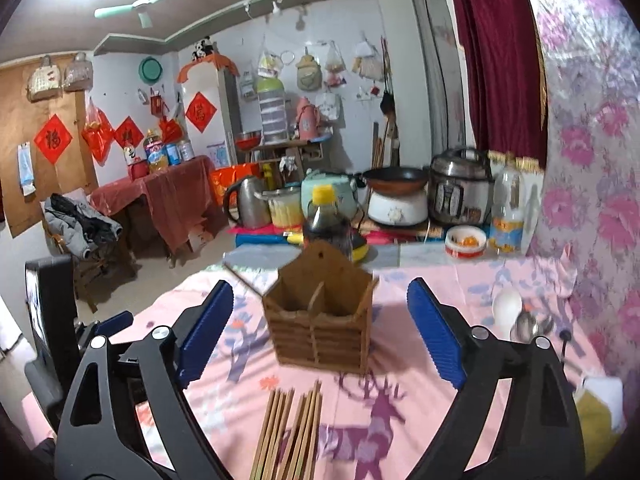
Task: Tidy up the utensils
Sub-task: 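Open the left tool into the holder while the right tool releases its chopstick there, then bring the left tool back to the chopstick pile while the right tool returns too, then close the left tool on a chopstick while the right tool grasps another chopstick, then carry the left tool's chopstick over the holder while the right tool carries its chopstick there, then open the left tool over the holder while the right tool releases its chopstick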
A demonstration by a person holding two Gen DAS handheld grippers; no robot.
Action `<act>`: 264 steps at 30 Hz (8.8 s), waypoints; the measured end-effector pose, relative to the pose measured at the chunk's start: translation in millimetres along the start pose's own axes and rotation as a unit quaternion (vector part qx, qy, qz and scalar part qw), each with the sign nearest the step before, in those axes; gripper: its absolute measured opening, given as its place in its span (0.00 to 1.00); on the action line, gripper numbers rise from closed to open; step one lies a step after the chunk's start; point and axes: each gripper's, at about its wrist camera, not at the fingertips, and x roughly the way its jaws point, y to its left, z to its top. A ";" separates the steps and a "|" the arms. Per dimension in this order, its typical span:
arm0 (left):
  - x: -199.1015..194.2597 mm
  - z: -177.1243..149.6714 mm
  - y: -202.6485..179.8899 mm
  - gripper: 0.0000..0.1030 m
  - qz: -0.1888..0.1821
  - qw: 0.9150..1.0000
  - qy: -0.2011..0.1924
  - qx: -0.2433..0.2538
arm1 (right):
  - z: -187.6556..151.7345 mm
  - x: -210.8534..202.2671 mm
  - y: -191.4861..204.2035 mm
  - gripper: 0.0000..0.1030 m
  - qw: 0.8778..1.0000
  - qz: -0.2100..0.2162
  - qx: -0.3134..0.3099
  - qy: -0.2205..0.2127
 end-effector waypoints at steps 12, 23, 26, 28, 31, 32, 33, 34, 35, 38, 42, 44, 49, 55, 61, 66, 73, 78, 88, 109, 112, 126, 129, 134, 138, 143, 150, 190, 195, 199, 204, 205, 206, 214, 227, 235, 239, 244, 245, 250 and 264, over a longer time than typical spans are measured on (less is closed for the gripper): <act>22.6 -64.8 -14.2 0.94 0.030 0.994 0.093 0.047 | -122.3 37.9 -31.9 0.90 0.984 -0.009 0.008 0.177; 23.4 -67.5 -25.3 0.94 0.039 0.993 0.091 0.066 | -139.0 34.2 -19.4 0.90 0.980 0.007 -0.016 0.199; 21.9 -67.2 -27.1 0.94 0.034 0.993 0.090 0.068 | -140.6 37.3 -19.1 0.90 0.978 0.002 -0.018 0.207; 20.5 -67.1 -28.6 0.94 0.033 0.993 0.088 0.070 | -141.9 38.6 -19.1 0.90 0.977 0.000 -0.017 0.212; 18.0 -67.6 -31.6 0.94 0.030 0.993 0.085 0.074 | -145.1 43.0 -18.3 0.90 0.975 -0.005 -0.021 0.223; 17.5 -68.1 -33.3 0.94 0.029 0.993 0.084 0.078 | -146.1 44.3 -17.8 0.90 0.974 -0.007 -0.022 0.227; 17.3 -68.3 -33.9 0.94 0.029 0.993 0.084 0.080 | -148.3 46.7 -17.6 0.90 0.972 -0.013 -0.025 0.232; 16.9 -68.9 -35.4 0.94 0.028 0.993 0.083 0.083 | -149.5 48.3 -17.7 0.90 0.971 -0.018 -0.027 0.235; 16.6 -69.4 -36.7 0.94 0.028 0.992 0.083 0.086 | -150.7 49.8 -18.1 0.90 0.971 -0.022 -0.028 0.238; 15.7 -70.6 -39.3 0.94 0.029 0.992 0.082 0.092 | -153.7 52.4 -19.9 0.90 0.969 -0.029 -0.029 0.242; 13.6 -70.3 -40.5 0.94 0.030 0.992 0.077 0.095 | -156.2 55.4 -20.9 0.90 0.968 -0.035 -0.031 0.247; 12.5 -70.0 -40.5 0.94 0.030 0.992 0.075 0.095 | -158.1 57.7 -21.6 0.90 0.966 -0.036 -0.031 0.253; 12.8 -70.1 -41.5 0.94 0.031 0.992 0.075 0.099 | -162.7 62.9 -20.8 0.90 0.963 -0.038 -0.034 0.265; 27.5 -69.8 -32.4 0.94 0.035 0.990 0.102 0.089 | -174.8 77.1 -22.8 0.90 0.953 -0.042 -0.039 0.297; 46.3 -69.2 -18.4 0.94 0.022 0.987 0.146 0.062 | -172.5 81.9 -39.3 0.89 0.952 -0.067 -0.024 0.299; 52.2 -74.7 -22.4 0.94 0.010 0.984 0.164 0.073 | -162.5 76.4 -55.0 0.85 0.957 -0.034 0.025 0.286; 61.1 -80.7 -23.9 0.94 0.009 0.980 0.180 0.082 | -173.3 81.8 -26.9 0.85 0.947 0.021 -0.029 0.318; 64.3 -83.0 -19.6 0.94 0.001 0.979 0.190 0.077 | -171.6 82.5 -35.2 0.76 0.948 -0.060 -0.065 0.307; 37.0 -123.2 -34.1 0.94 -0.046 0.963 0.224 0.140 | -148.4 69.5 -80.9 0.73 0.959 -0.028 0.072 0.271; 16.3 -151.2 -40.8 0.96 -0.104 0.942 0.240 0.211 | -147.9 68.6 -84.3 0.73 0.957 -0.007 0.097 0.275; 28.4 -138.6 -14.3 0.95 -0.028 0.958 0.227 0.173 | -148.3 68.5 -83.2 0.73 0.956 -0.007 0.095 0.276; 39.1 -130.6 2.7 0.92 -0.019 0.964 0.231 0.132 | -147.0 64.3 -68.7 0.73 0.962 0.001 0.062 0.267; 35.9 -137.5 -8.9 0.90 -0.019 0.959 0.226 0.167 | -147.3 64.8 -69.0 0.73 0.962 0.001 0.062 0.268; 37.8 -135.5 -5.0 0.81 -0.015 0.961 0.225 0.159 | -147.9 65.1 -67.9 0.73 0.962 0.002 0.059 0.268; 43.7 -128.1 16.6 0.45 0.010 0.967 0.227 0.115 | -148.0 64.1 -66.2 0.69 0.962 0.008 0.056 0.267; 39.5 -130.6 5.6 0.29 0.006 0.966 0.220 0.137 | -149.5 54.7 -57.9 0.55 0.962 0.035 0.047 0.265; 42.8 -129.9 8.3 0.38 0.009 0.967 0.220 0.126 | -175.7 47.1 -31.2 0.34 0.955 0.039 -0.031 0.293; -35.3 -11.0 -22.2 0.05 -0.106 0.987 0.096 0.074 | -63.7 3.1 -36.2 0.06 0.993 0.051 0.022 0.100; -33.0 4.9 -24.5 0.05 -0.122 0.984 0.109 0.069 | -40.8 1.2 -30.9 0.06 0.996 0.052 0.018 0.076; -25.1 16.5 -30.2 0.05 -0.137 0.979 0.135 0.066 | -26.4 1.9 -27.5 0.06 0.997 0.049 0.015 0.064; -24.3 12.2 -34.8 0.05 -0.138 0.972 0.165 0.091 | -7.8 2.8 -22.1 0.06 0.998 0.051 0.001 0.048; -21.8 10.8 -34.9 0.05 -0.135 0.971 0.172 0.094 | -5.4 2.8 -21.1 0.06 0.998 0.052 -0.001 0.046; -17.9 10.3 -34.3 0.05 -0.134 0.970 0.181 0.092 | -1.2 4.5 -20.6 0.06 0.998 0.053 -0.001 0.043; 2.4 32.5 -40.2 0.06 -0.111 0.977 0.167 0.078 | 25.4 12.0 -24.9 0.06 0.998 0.059 0.034 0.004; -14.7 106.4 -72.3 0.06 -0.105 0.990 0.057 0.077 | 41.8 34.5 -31.6 0.06 0.996 0.031 0.048 -0.063; -2.6 126.0 -83.8 0.06 -0.092 0.994 -0.003 0.059 | 46.1 60.0 -45.2 0.06 0.997 0.021 0.047 -0.059; 29.4 113.8 -93.9 0.06 -0.068 0.995 0.003 0.067 | 41.1 80.9 -45.3 0.06 0.998 0.020 0.043 -0.034; 66.3 90.4 -82.4 0.36 -0.088 0.994 0.038 0.048 | 29.2 112.3 -47.7 0.12 0.999 0.008 0.039 0.015; 72.5 89.3 -78.7 0.58 -0.087 0.994 0.045 0.040 | 28.1 115.0 -50.4 0.14 0.999 0.006 0.042 0.020; 73.4 91.6 -59.3 0.80 -0.097 0.994 0.044 0.020 | 29.5 105.9 -53.1 0.36 0.999 -0.013 0.048 0.000; 71.1 95.5 -41.6 0.94 -0.043 0.998 0.046 -0.002 | 28.5 88.5 -40.4 0.85 0.999 -0.011 0.047 -0.024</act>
